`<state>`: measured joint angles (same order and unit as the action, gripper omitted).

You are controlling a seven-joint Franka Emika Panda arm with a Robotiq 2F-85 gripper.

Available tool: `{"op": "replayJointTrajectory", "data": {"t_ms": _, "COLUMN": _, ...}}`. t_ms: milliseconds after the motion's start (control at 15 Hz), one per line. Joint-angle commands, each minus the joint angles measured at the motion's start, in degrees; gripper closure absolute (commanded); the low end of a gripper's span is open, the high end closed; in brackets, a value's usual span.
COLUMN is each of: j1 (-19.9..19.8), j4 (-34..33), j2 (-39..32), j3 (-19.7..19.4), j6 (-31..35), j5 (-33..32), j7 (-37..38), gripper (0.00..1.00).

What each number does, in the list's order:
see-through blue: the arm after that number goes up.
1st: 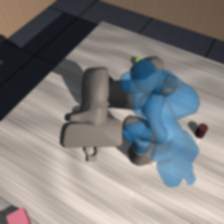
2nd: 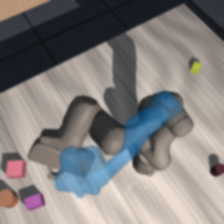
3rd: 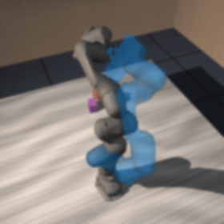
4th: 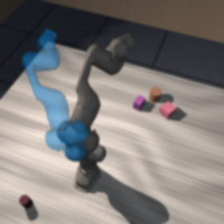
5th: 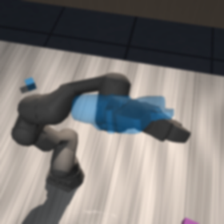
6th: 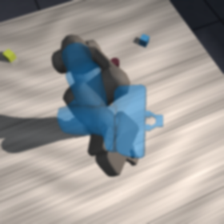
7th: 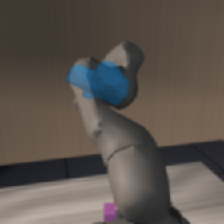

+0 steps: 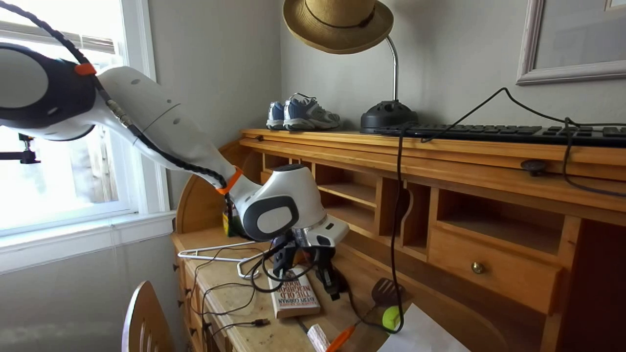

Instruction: Move the white book forwards.

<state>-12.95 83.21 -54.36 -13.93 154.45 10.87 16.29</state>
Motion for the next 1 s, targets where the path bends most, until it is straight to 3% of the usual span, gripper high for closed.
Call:
{"op": "replayJointTrajectory", "data": {"t_ms": 0, "j1": 0.4, "j4": -3.4, "j2": -1.8, "j3": -0.7, "j6": -6.5, "j5": -1.8, "j7": 1.9, "gripper": 1.00}}
{"op": "replayJointTrajectory", "data": {"t_ms": 933, "j1": -0.7, "j4": -9.6, "j2": -1.3, "j3": 1.4, "j6": -33.6, "j5": -5.7, "j7": -1.3, "gripper": 1.00}}
